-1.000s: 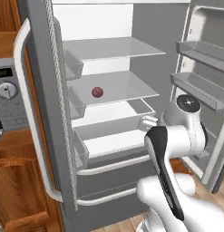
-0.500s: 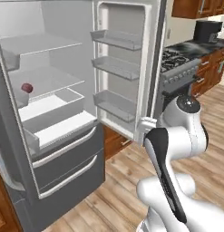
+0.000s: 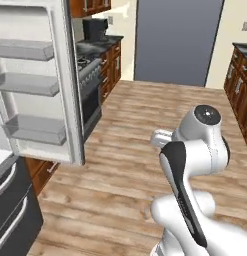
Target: Grab the onions from the fridge, place them in the blender, close the lid, and turn on the blender to create a marinade.
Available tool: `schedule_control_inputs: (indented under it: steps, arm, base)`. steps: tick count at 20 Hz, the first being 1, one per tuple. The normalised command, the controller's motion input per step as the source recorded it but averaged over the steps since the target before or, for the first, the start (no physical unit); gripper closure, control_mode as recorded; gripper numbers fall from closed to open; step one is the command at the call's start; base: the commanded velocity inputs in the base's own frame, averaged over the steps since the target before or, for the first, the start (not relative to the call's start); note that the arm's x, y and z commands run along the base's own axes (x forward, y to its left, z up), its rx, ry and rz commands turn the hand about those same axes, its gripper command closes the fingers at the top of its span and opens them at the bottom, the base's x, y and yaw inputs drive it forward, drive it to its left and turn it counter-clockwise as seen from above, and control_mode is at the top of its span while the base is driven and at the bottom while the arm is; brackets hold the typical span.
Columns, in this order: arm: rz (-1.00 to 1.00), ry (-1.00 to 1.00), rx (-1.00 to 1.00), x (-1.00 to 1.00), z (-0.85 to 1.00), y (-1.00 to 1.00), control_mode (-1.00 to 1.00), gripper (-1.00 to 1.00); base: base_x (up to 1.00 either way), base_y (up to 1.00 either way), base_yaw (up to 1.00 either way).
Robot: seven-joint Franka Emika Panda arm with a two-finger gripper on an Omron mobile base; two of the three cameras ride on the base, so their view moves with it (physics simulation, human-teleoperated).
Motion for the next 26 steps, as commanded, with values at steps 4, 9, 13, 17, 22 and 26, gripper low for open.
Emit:
schedule_control_inputs:
  steps: [4,9,13,17,22,26]
  arm:
    - [0.0,0.0,0.0,0.0,0.0,0.0,1.0,1.0]
    - [0.0,0.0,0.0,0.0,0.0,0.0,1.0,1.0]
    - [0.0,0.0,0.0,0.0,0.0,0.0,1.0,1.0]
    - [0.0,0.0,0.0,0.0,0.0,0.0,1.0,1.0]
    - [0.0,0.0,0.0,0.0,0.0,0.0,1.0,1.0]
    - [0.0,0.0,0.0,0.0,0.0,0.0,1.0,1.0]
  base:
    - [-0.02,0.0,-1.0]
    - [0.07,0.0,-0.93]
    - [0.55,0.0,-0.76]
    - [0.91,0.0,-0.66]
    - [1.0,0.0,-0.58]
    - [1.0,0.0,-0.56]
